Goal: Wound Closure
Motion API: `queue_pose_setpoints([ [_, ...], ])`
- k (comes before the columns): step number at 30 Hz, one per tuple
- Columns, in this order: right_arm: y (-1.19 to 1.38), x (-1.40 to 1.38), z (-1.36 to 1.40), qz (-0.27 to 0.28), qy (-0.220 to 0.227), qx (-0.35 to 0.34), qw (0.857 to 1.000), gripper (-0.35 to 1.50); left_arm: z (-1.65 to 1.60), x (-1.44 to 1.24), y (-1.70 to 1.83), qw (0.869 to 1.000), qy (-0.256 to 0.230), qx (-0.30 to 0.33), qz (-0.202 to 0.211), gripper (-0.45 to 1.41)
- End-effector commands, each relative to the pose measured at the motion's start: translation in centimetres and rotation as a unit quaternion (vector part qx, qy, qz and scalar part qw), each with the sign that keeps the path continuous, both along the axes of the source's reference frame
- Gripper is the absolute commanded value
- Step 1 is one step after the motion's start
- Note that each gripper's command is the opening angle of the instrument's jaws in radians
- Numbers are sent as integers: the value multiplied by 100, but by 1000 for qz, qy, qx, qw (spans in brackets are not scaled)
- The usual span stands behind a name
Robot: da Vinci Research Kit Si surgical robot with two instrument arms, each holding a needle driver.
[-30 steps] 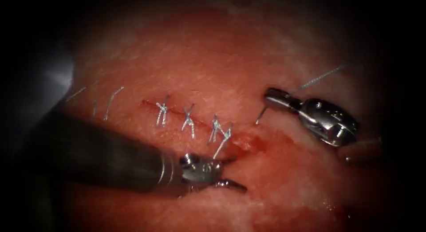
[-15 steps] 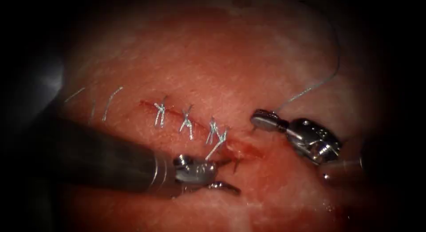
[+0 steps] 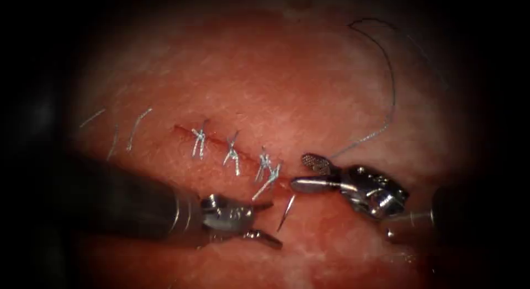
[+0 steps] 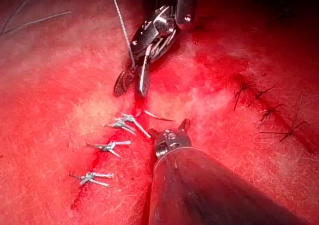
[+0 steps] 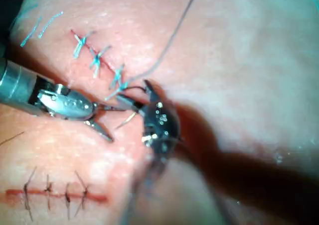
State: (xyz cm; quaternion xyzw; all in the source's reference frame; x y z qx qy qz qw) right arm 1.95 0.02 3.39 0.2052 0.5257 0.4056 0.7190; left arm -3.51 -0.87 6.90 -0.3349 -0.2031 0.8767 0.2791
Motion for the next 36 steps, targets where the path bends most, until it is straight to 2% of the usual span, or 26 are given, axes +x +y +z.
queue_pose_setpoints([
  [1,-5,0,4,18,-5,-9,1000,131,5,-5,-14,1000,-1,3,1,56],
  [5,3,1,-6,55,-20,-20,998,140,5,-5,-14,1000,-1,3,1,56],
  [14,14,0,-26,80,-10,-45,996,135,5,-7,-16,1000,-1,4,1,56],
  [20,17,0,-22,65,-22,-89,994,104,7,-10,-19,1000,-1,5,3,56],
  [22,18,-1,-19,59,-32,-96,993,101,7,-10,-19,1000,-1,5,3,56],
  [24,20,-1,-12,52,-62,-131,988,94,8,-11,-20,1000,-1,5,3,56],
  [25,20,-1,-12,52,-62,-131,988,94,8,-11,-20,1000,-1,5,3,56],
  [26,23,-1,-10,51,-85,-158,982,93,8,-11,-20,1000,0,5,4,56],
  [27,23,-1,-10,53,-90,-160,982,88,8,-11,-20,1000,0,5,4,56],
  [28,22,-1,-10,47,-91,-167,981,74,8,-11,-20,1000,0,5,4,56],
  [29,22,-1,-10,42,-88,-172,980,52,8,-11,-20,1000,0,5,4,56],
  [30,20,-2,-9,32,-83,-176,980,-1,8,-12,-20,1000,0,5,4,56],
  [31,19,-2,-9,25,-80,-181,980,-35,8,-12,-20,1000,0,5,4,56],
  [36,14,2,-7,-28,-67,-172,982,-35,8,-12,-20,1000,0,5,4,56],
])
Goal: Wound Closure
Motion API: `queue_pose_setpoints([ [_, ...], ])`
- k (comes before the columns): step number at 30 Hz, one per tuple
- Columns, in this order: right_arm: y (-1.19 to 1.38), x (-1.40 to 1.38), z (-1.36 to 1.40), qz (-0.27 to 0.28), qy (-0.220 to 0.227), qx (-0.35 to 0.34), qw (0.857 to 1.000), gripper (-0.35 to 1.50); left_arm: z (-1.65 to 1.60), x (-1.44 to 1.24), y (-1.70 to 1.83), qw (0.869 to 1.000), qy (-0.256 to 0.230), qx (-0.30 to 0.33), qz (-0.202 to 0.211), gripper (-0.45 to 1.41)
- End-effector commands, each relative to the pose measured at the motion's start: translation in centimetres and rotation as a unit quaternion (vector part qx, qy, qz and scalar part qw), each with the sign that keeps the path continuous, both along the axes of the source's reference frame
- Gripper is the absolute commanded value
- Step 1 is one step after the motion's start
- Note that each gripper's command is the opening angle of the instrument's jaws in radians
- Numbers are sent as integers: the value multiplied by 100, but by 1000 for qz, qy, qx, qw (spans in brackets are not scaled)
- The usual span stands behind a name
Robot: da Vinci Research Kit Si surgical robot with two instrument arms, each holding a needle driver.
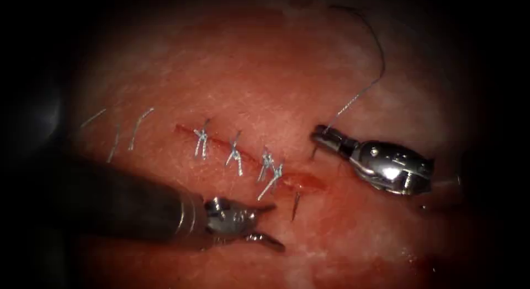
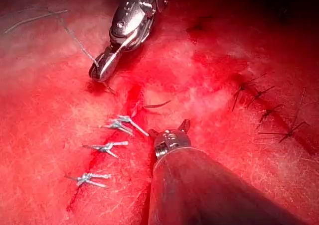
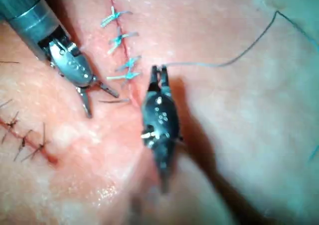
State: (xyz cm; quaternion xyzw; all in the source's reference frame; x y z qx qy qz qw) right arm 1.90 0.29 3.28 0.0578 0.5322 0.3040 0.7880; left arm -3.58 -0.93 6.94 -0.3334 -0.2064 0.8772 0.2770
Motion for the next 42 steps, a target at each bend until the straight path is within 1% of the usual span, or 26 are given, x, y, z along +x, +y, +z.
queue_pose_setpoints([
  [1,-13,8,5,-12,7,18,1000,-35,3,-5,-14,1000,0,3,1,56],
  [2,-13,8,5,-12,7,18,1000,-35,3,-5,-14,1000,0,3,1,56],
  [7,-23,9,9,-38,18,100,994,-35,3,-4,-14,1000,-1,4,1,56],
  [9,-33,11,12,-50,26,137,989,-35,3,-4,-14,1000,-1,4,2,56],
  [10,-43,13,15,-60,27,164,984,-35,3,-4,-14,1000,-1,4,2,56],
  [11,-43,13,15,-60,27,164,984,-35,3,-4,-14,1000,-1,4,2,56],
  [12,-52,14,17,-64,31,183,980,-35,3,-4,-14,1000,-1,2,5,54],
  [13,-52,14,17,-64,31,183,980,-35,3,-4,-14,1000,-1,2,5,54],
  [15,-60,13,17,-70,28,204,976,-35,3,-4,-13,1000,-2,-1,9,54],
  [21,-61,10,14,-67,28,215,974,-35,0,-3,-9,1000,-7,-7,19,51],
  [22,-60,10,14,-67,28,216,974,-35,0,-3,-9,1000,-8,-10,23,47],
  [23,-55,9,15,-55,28,215,975,-35,-2,-4,-9,999,-11,-24,37,46],
  [24,-52,9,15,-41,29,208,977,2,-2,-4,-10,998,-14,-35,47,46],
  [25,-48,7,15,-28,28,197,980,47,-3,-4,-10,997,-16,-45,58,47],
  [26,-44,6,15,-16,31,189,981,84,-3,-5,-11,996,-21,-56,66,47],
  [27,-38,2,14,3,33,180,983,115,-5,-5,-13,994,-28,-76,79,49],
  [28,-28,-6,13,16,36,171,985,127,-7,-7,-15,989,-41,-104,94,51],
  [30,-21,-20,11,22,43,166,985,130,-10,-10,-17,984,-54,-133,106,52],
  [31,-17,-35,10,24,47,165,985,130,-15,-12,-16,979,-66,-156,112,52],
  [32,-15,-42,10,28,43,163,985,130,-17,-13,-15,978,-67,-163,112,49],
  [33,-12,-55,10,40,35,161,986,130,-20,-15,-13,973,-65,-187,119,46],
  [34,-10,-63,11,45,32,160,986,130,-21,-16,-12,971,-61,-196,121,44],
  [35,-10,-63,11,45,32,160,986,130,-21,-16,-12,971,-61,-196,121,44],
  [36,-8,-75,13,53,26,159,985,130,-21,-18,-10,968,-59,-213,122,44],
  [39,-6,-89,15,70,13,152,986,130,-20,-29,-7,961,-71,-243,112,49],
  [42,-4,-91,17,74,8,145,987,130,-18,-43,-2,956,-79,-265,98,51],
])
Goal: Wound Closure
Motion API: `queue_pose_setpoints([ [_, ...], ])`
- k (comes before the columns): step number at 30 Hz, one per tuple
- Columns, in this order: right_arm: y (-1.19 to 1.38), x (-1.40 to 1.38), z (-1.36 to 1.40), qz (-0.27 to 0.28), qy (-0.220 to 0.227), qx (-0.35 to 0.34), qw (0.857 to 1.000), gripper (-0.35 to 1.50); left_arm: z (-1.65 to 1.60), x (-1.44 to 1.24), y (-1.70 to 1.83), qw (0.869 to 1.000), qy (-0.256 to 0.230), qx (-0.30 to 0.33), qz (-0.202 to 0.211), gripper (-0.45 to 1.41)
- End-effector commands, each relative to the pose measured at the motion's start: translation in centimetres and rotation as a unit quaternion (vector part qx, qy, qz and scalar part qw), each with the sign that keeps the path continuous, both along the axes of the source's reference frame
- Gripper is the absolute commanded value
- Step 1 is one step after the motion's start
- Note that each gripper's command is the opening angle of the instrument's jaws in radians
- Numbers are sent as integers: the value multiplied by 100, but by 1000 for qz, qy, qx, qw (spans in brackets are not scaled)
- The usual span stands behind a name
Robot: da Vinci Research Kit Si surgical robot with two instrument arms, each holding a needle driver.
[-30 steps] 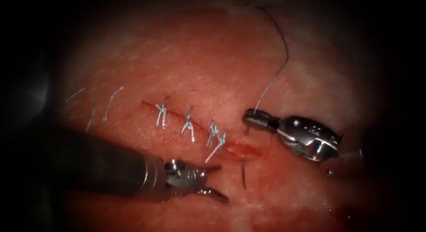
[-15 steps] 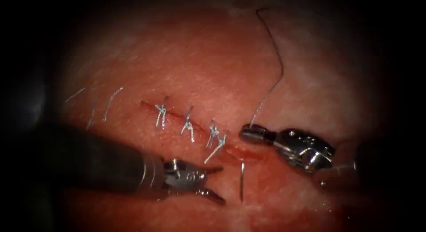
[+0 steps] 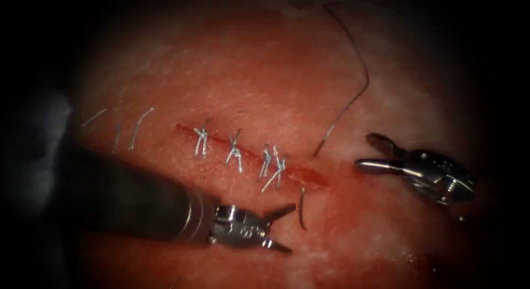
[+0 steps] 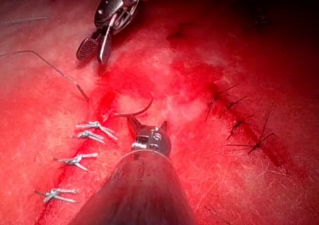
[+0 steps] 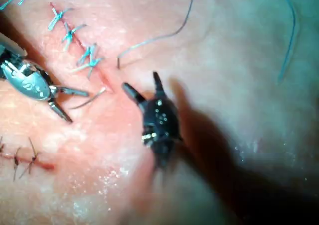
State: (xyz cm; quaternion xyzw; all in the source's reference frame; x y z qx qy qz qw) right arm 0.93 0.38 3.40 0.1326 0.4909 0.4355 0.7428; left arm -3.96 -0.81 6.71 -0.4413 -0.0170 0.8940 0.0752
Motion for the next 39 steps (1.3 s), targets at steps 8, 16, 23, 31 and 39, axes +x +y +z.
queue_pose_setpoints([
  [8,-17,14,8,-2,1,-3,1000,130,19,-15,-2,1000,2,-20,-12,42],
  [16,-17,18,10,-2,0,-7,1000,128,37,-7,9,999,-1,-44,-3,-45],
  [23,-18,18,11,-2,0,-8,1000,128,13,-8,-1,997,-45,-56,24,-45],
  [31,-22,27,11,-11,10,-5,1000,127,-43,-30,-9,987,-95,128,-36,-45],
  [39,-33,36,7,-47,23,15,999,123,-71,-25,-33,947,-64,312,-47,-45],
])
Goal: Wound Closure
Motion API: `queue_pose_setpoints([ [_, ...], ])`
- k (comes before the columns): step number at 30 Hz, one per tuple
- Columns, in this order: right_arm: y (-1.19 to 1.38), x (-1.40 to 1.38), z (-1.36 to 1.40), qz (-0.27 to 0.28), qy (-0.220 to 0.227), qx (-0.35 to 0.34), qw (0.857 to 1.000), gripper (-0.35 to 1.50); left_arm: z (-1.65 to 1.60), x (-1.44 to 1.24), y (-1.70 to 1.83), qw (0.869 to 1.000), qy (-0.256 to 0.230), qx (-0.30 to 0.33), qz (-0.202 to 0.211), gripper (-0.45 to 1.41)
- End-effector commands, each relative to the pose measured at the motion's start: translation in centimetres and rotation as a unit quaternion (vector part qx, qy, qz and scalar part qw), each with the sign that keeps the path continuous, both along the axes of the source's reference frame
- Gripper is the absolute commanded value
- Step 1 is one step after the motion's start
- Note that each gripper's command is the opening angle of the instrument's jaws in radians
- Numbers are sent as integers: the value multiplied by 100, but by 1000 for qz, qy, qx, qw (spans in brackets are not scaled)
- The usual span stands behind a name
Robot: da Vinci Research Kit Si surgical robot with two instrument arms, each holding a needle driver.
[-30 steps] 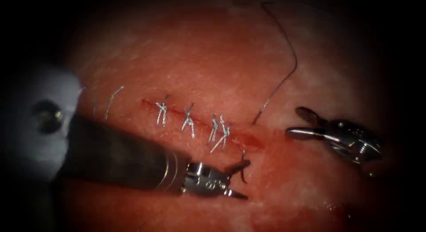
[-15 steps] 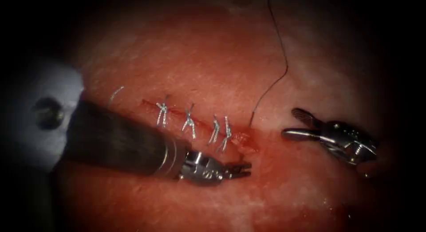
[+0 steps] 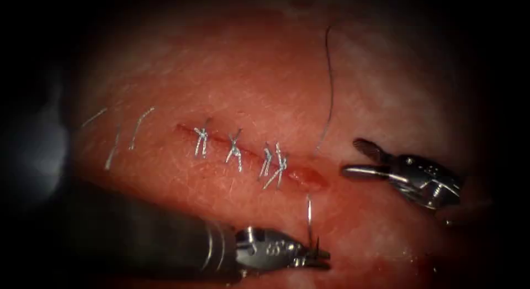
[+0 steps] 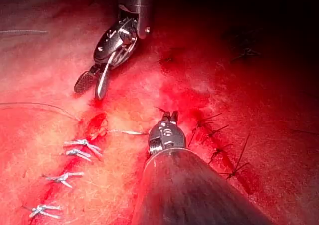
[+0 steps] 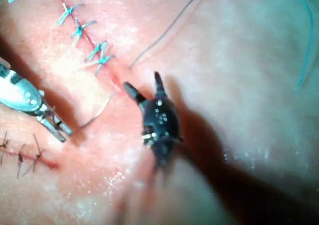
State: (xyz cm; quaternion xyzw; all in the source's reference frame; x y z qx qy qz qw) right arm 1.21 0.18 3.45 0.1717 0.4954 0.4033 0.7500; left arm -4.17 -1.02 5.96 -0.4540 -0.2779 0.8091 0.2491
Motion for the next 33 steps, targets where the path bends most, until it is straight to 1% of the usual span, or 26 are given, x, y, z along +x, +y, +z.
queue_pose_setpoints([
  [1,-14,8,2,-1,2,4,1000,123,4,-4,-12,1000,1,2,0,-45],
  [3,-14,9,2,-1,3,7,1000,125,-7,-1,-17,1000,-6,4,13,-45],
  [4,-14,9,2,-5,7,8,1000,130,-16,-1,-16,1000,-8,-1,16,-45],
  [5,-14,8,2,-10,12,10,1000,130,-20,-1,-14,1000,-9,-15,20,-45],
  [6,-14,7,1,-21,22,12,999,128,-27,-2,-9,998,-8,-55,30,-45],
  [7,-15,6,1,-27,26,12,999,128,-31,-2,-6,996,-7,-80,36,-45],
  [8,-15,6,1,-27,26,12,999,128,-31,-2,-6,996,-7,-80,36,-45],
  [9,-18,4,-1,-38,37,18,998,125,-39,-3,5,989,-8,-141,43,-45],
  [10,-18,4,-1,-38,37,18,998,125,-39,-3,5,989,-8,-141,43,-45],
  [11,-28,2,-8,-57,74,61,994,110,-46,-2,21,971,7,-233,48,-45],
  [12,-28,2,-8,-57,74,61,994,110,-46,-2,21,971,7,-233,48,-45],
  [13,-31,2,-10,-58,81,75,992,108,-47,-2,25,967,13,-251,51,-45],
  [14,-33,3,-15,-57,91,91,990,98,-48,-2,31,960,16,-274,55,-45],
  [15,-34,5,-22,-53,108,106,987,91,-48,-1,40,950,18,-308,56,-45],
  [16,-34,5,-22,-53,108,106,987,91,-48,-1,40,950,18,-308,56,-45],
  [18,-31,12,-33,-48,122,132,983,91,-47,0,49,935,24,-348,60,-45],
  [19,-29,17,-40,-51,127,143,980,91,-45,1,50,931,31,-360,61,-45],
  [21,-29,19,-44,-55,133,157,977,91,-43,1,50,925,37,-374,64,-45],
  [23,-29,20,-45,-55,138,162,976,91,-43,0,50,923,39,-379,63,-45],
  [25,-30,19,-45,-54,151,179,971,90,-43,-1,49,920,43,-385,64,-45],
  [28,-28,19,-43,-44,174,206,962,88,-41,-5,44,917,40,-391,68,-45],
  [33,-23,22,-38,-18,191,252,949,88,-39,-6,41,917,39,-392,69,-45],
])
